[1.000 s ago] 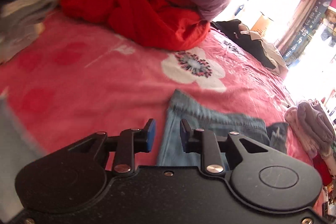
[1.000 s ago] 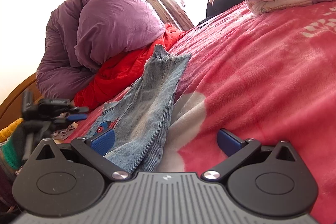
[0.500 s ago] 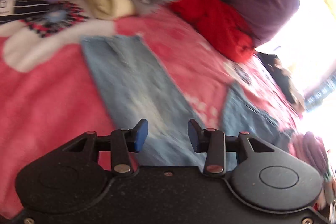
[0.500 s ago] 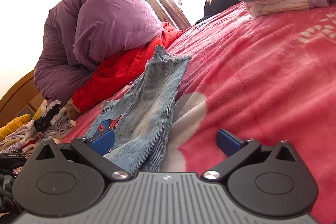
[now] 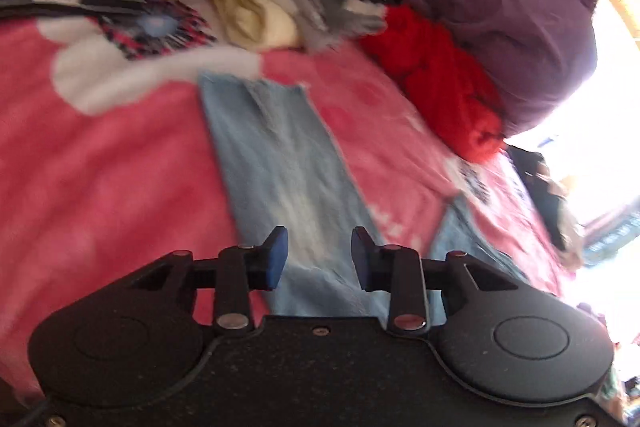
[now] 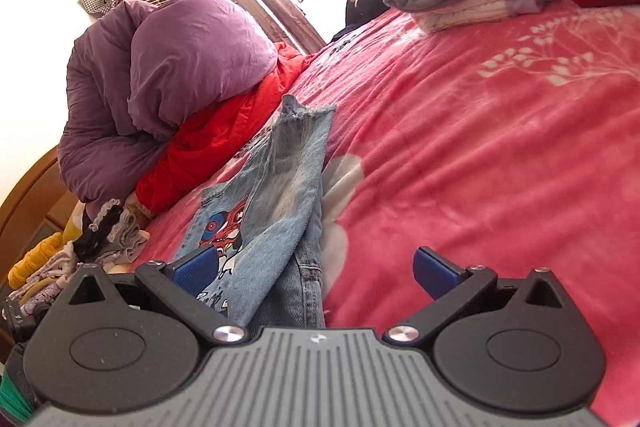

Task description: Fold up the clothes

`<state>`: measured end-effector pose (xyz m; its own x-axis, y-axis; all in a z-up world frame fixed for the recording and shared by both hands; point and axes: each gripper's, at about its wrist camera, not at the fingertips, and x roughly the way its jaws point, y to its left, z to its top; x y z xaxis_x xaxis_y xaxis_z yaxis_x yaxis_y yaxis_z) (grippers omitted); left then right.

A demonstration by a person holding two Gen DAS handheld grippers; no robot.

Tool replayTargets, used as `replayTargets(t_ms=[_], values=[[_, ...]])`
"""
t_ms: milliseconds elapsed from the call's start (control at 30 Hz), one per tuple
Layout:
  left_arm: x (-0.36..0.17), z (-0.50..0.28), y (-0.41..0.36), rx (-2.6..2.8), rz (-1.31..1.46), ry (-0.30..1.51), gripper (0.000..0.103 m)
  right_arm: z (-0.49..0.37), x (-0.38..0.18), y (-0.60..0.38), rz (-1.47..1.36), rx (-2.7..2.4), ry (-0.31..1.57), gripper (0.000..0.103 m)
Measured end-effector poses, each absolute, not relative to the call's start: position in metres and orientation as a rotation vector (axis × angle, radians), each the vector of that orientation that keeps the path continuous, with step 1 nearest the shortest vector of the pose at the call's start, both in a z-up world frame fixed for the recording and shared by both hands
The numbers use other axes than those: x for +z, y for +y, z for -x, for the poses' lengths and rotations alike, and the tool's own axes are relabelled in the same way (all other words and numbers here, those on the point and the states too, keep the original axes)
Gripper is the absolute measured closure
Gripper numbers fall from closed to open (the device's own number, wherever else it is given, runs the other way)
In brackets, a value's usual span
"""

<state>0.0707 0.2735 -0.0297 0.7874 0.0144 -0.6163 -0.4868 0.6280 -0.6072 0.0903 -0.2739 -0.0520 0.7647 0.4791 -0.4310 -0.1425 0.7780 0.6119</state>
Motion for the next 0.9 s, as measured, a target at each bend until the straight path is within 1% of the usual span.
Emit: replayTargets(t_ms=[33, 67, 133, 200, 233, 267, 333, 400, 433, 533, 600, 633, 667, 700, 733, 767, 800, 867, 900], values=[[-0.031, -0.075, 0.263, 0.261, 0.829, 0.630, 0.066, -0.088, -0.051, -0.275, -0.588, 0.347, 0.609, 0.000], [-0.034, -0.081, 0.252, 0.206, 0.796, 0.657, 0.060, -0.086, -0.051, -0.276, -0.589, 0.336, 0.608, 0.000], [-0.041, -0.090, 0.229, 0.132, 0.709, 0.714, 0.060, -0.082, -0.052, -0.277, -0.591, 0.310, 0.611, 0.000], [-0.048, -0.101, 0.206, 0.143, 0.536, 0.804, 0.053, -0.080, -0.054, -0.277, -0.585, 0.288, 0.621, 0.000], [-0.050, -0.102, 0.197, 0.195, 0.437, 0.839, 0.061, -0.078, -0.055, -0.276, -0.579, 0.279, 0.627, 0.000], [-0.048, -0.100, 0.194, 0.249, 0.392, 0.833, 0.067, -0.078, -0.056, -0.275, -0.569, 0.275, 0.631, 0.000], [-0.039, -0.092, 0.195, 0.375, 0.359, 0.796, 0.067, -0.078, -0.057, -0.274, -0.540, 0.274, 0.639, 0.000], [-0.029, -0.079, 0.208, 0.465, 0.411, 0.708, 0.060, -0.078, -0.061, -0.272, -0.509, 0.268, 0.656, 0.000], [-0.027, -0.074, 0.220, 0.447, 0.498, 0.680, 0.060, -0.079, -0.064, -0.271, -0.499, 0.265, 0.668, 0.000], [-0.044, -0.064, 0.262, 0.303, 0.938, 0.589, 0.060, -0.082, -0.072, -0.271, -0.493, 0.252, 0.703, 0.000], [-0.065, -0.065, 0.279, 0.208, 1.178, 0.543, 0.054, -0.083, -0.075, -0.271, -0.490, 0.248, 0.708, 0.000], [-0.076, -0.072, 0.282, 0.167, 1.238, 0.571, 0.052, -0.083, -0.076, -0.271, -0.486, 0.247, 0.709, 0.000], [-0.084, -0.080, 0.284, 0.155, 1.255, 0.618, 0.051, -0.083, -0.077, -0.270, -0.482, 0.247, 0.711, 0.000], [-0.087, -0.083, 0.286, 0.191, 1.236, 0.651, 0.067, -0.083, -0.078, -0.268, -0.472, 0.247, 0.712, 0.000], [-0.084, -0.082, 0.290, 0.247, 1.200, 0.637, 0.071, -0.083, -0.078, -0.267, -0.461, 0.245, 0.713, 0.000], [-0.074, -0.078, 0.294, 0.312, 1.151, 0.593, 0.071, -0.084, -0.079, -0.265, -0.449, 0.244, 0.714, 0.000], [-0.062, -0.074, 0.299, 0.382, 1.094, 0.544, 0.068, -0.084, -0.080, -0.263, -0.437, 0.244, 0.714, 0.000], [-0.046, -0.073, 0.304, 0.425, 1.039, 0.494, 0.057, -0.084, -0.081, -0.261, -0.415, 0.244, 0.713, 0.000], [-0.043, -0.077, 0.305, 0.378, 1.041, 0.490, 0.057, -0.084, -0.081, -0.260, -0.403, 0.244, 0.712, 0.000]])
